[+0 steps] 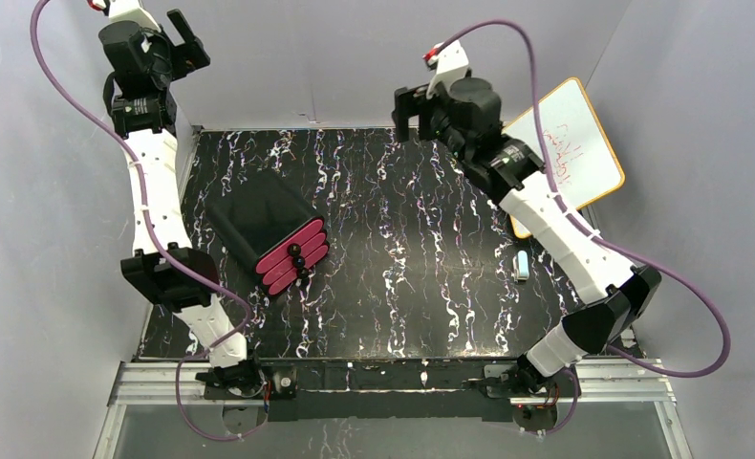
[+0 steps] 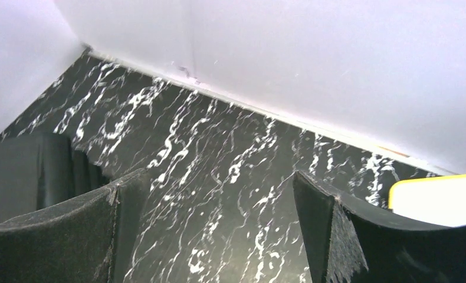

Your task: Organize the makeup

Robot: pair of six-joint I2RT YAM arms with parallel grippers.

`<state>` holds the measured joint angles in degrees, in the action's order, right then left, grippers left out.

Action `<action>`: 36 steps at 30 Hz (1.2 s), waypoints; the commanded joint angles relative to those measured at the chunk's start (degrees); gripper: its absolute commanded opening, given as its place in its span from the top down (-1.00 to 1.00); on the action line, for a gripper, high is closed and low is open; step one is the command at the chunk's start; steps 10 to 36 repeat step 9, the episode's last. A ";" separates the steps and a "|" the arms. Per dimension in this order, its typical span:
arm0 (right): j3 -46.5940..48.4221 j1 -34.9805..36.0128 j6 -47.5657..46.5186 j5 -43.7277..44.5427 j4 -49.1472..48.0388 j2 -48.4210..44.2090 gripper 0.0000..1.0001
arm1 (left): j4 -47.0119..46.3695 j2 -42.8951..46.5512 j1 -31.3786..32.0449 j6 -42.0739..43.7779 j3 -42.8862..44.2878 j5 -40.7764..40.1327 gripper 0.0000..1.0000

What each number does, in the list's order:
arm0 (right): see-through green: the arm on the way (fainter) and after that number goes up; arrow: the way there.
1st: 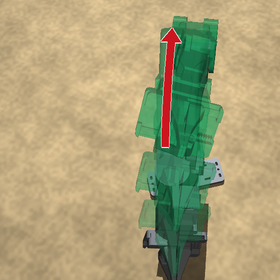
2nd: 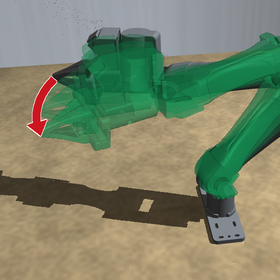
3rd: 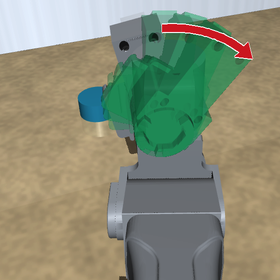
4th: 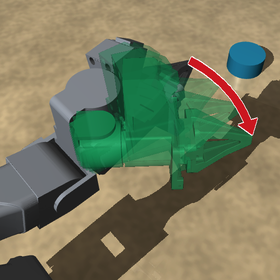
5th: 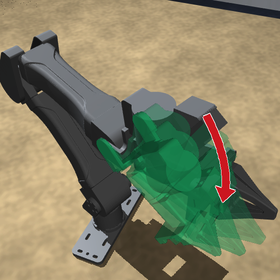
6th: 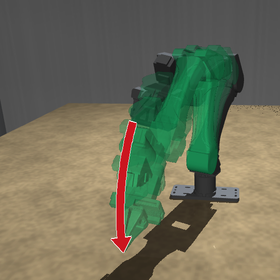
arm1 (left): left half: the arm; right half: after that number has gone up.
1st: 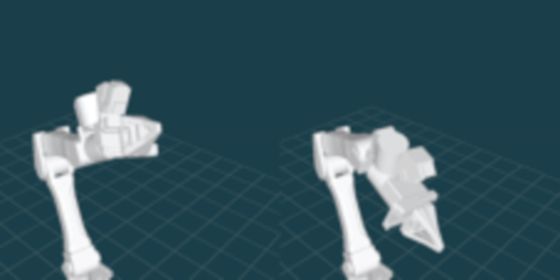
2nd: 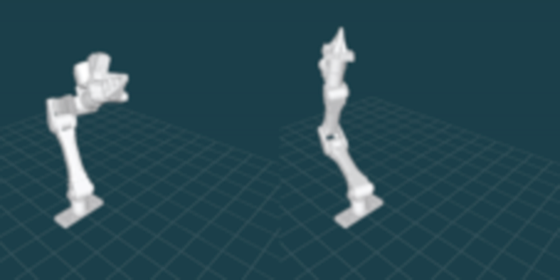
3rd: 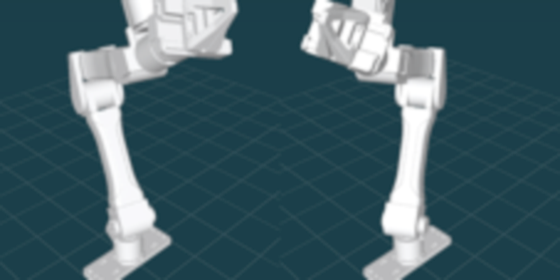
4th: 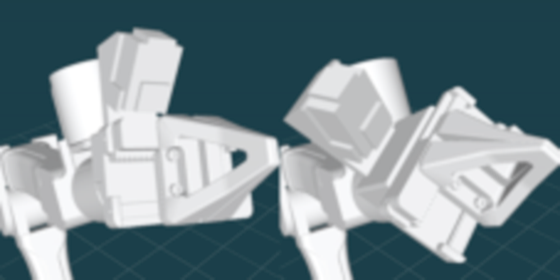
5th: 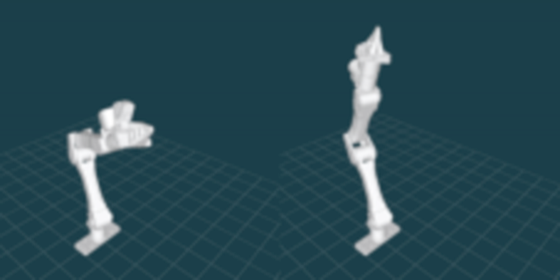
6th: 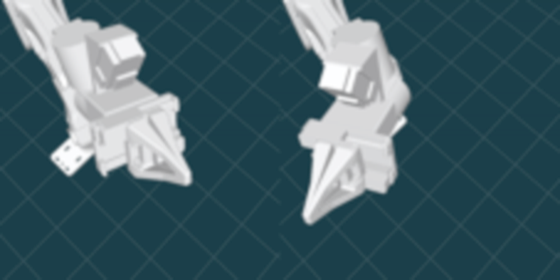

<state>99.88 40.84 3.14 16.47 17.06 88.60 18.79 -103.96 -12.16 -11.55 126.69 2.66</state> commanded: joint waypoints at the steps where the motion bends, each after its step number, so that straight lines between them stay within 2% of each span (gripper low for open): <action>1: 5.25 -1.77 -3.04 -0.15 -0.19 -0.79 -0.97 | 2.41 4.97 0.12 0.23 1.03 2.97 -0.97; 9: 5.96 -1.99 -6.12 1.79 0.17 -0.68 -0.97 | 2.39 8.08 0.14 0.87 -0.39 3.62 -0.97; 36: 5.96 -1.99 -6.12 1.79 0.17 -0.68 -0.97 | 2.39 8.08 0.14 0.87 -0.39 3.62 -0.97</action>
